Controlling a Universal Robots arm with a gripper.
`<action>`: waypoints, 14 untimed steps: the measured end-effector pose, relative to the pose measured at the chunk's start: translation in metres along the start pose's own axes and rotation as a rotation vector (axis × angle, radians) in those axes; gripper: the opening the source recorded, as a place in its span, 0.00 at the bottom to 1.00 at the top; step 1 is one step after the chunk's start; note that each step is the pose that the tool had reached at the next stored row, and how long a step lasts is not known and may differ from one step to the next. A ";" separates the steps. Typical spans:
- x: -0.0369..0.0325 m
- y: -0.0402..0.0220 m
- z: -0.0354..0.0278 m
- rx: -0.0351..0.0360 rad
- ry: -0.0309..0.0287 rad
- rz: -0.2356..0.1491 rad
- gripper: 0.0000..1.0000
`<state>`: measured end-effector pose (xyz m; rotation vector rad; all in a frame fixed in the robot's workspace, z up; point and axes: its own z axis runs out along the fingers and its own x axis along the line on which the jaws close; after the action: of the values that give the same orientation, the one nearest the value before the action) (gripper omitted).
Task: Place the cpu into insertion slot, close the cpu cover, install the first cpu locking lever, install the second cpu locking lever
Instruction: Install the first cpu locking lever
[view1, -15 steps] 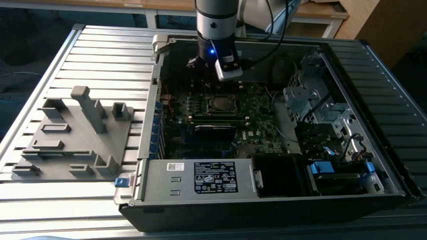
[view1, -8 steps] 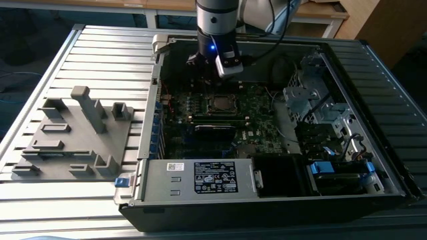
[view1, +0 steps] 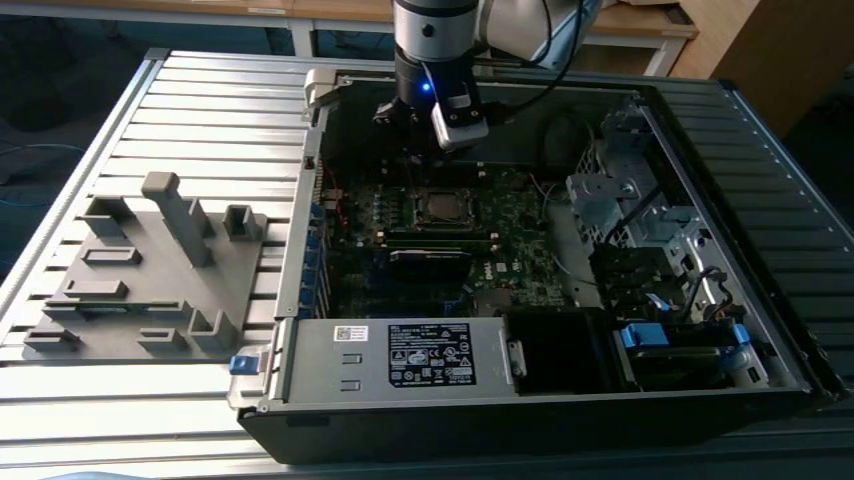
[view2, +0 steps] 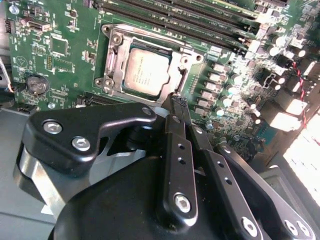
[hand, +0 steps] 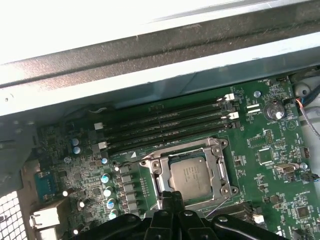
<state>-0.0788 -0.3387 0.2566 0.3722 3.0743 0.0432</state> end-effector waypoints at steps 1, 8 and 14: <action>0.0000 0.0000 0.0000 -0.0001 0.0000 0.000 0.11; 0.0000 0.0000 -0.0002 0.0002 0.0001 0.000 0.11; 0.0079 -0.0020 -0.0006 0.0003 0.0001 0.000 0.11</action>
<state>-0.0869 -0.3387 0.2568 0.3721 3.0744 0.0428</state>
